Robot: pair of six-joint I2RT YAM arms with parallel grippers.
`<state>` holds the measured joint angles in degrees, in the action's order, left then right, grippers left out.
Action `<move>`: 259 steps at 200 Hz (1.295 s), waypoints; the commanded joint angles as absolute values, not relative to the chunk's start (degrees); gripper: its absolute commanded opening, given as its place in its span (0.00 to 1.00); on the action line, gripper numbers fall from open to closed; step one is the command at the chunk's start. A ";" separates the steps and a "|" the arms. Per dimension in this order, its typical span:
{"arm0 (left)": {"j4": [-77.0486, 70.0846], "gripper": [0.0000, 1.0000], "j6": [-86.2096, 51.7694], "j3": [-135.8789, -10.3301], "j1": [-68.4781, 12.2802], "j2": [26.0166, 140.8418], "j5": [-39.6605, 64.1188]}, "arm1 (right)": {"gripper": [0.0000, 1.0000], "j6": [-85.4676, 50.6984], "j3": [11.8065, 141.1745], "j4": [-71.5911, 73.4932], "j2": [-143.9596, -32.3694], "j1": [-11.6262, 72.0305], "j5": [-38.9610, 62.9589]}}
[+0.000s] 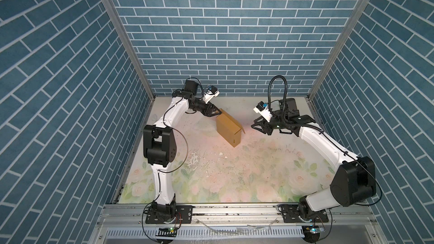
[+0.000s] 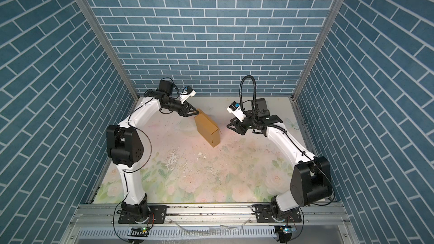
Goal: Assemble paper box
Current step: Fold and tuck the lid into the gap.
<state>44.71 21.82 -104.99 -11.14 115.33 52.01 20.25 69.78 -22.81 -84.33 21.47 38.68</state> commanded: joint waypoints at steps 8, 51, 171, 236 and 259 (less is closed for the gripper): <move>41.69 0.50 17.23 -100.58 -12.21 109.84 52.79 | 0.40 12.41 69.03 -17.75 -80.55 22.61 37.13; 38.19 0.49 13.78 -94.69 -12.89 105.71 52.65 | 0.41 5.32 74.29 -16.77 -85.32 23.12 29.73; 33.55 0.52 12.77 -83.70 -12.98 97.23 49.94 | 0.39 7.91 101.69 -23.93 -126.49 21.07 53.69; 34.49 0.59 18.19 -81.17 -12.47 92.53 44.91 | 0.38 11.38 112.53 -29.58 -137.42 25.17 61.92; 33.86 0.59 17.87 -81.47 -12.48 94.34 45.97 | 0.38 11.08 112.34 -28.13 -137.81 25.40 61.87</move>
